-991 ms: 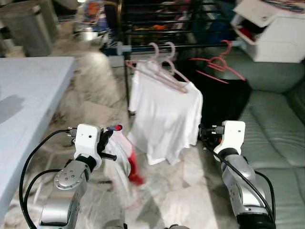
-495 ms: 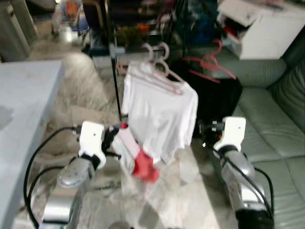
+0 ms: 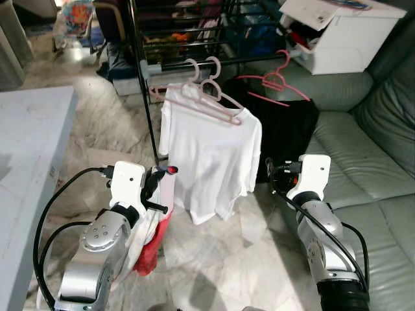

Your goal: Hang hanger

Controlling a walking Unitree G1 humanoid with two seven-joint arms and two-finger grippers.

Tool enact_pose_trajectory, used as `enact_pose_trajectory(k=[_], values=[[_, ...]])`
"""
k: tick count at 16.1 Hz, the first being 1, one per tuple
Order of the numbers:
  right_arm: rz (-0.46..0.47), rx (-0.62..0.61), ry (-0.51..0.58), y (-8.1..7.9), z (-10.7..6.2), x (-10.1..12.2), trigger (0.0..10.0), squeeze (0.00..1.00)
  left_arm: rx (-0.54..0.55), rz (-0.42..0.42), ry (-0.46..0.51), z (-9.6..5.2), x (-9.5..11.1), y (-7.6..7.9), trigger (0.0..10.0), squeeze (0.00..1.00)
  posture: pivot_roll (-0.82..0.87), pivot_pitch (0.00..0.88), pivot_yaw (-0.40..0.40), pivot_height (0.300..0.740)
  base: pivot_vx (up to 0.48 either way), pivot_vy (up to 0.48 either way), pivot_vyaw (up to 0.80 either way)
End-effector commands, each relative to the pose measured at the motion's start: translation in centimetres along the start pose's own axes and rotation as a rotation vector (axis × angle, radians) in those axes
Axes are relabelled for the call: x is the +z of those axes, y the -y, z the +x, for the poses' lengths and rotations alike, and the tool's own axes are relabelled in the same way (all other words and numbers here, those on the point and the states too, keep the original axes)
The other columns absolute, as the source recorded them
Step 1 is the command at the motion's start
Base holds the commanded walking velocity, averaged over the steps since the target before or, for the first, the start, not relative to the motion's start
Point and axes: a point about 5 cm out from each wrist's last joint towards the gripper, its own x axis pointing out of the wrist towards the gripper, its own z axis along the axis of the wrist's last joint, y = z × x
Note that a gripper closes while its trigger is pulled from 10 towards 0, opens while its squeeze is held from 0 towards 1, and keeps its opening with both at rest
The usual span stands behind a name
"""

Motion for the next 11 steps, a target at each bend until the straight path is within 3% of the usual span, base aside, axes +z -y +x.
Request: enact_pose_trajectory(k=[1,3,7,11], values=[[-0.001,0.003,0.017,-0.1,0.2,0.4,10.0,0.0,-0.017,0.021,0.041,0.1,1.1,0.3,10.0,0.0,0.03,0.036,0.013,0.74,0.0,0.0,0.0],[-0.004,0.008,0.02,-0.1,0.4,0.4,10.0,0.0,0.015,0.077,0.056,0.3,1.4,-0.1,10.0,0.0,0.03,0.033,0.016,0.74,0.0,0.0,0.0],[-0.017,0.015,0.021,-0.2,0.4,0.3,10.0,0.0,-0.002,0.06,0.075,0.6,1.8,-0.3,10.0,0.0,0.02,0.033,0.019,0.74,0.0,0.445,0.0],[-0.034,0.014,0.03,-0.1,0.5,0.4,10.0,0.0,-0.054,0.063,0.089,0.8,2.0,0.7,10.0,0.0,0.02,0.033,0.016,0.74,0.292,0.379,0.0]])
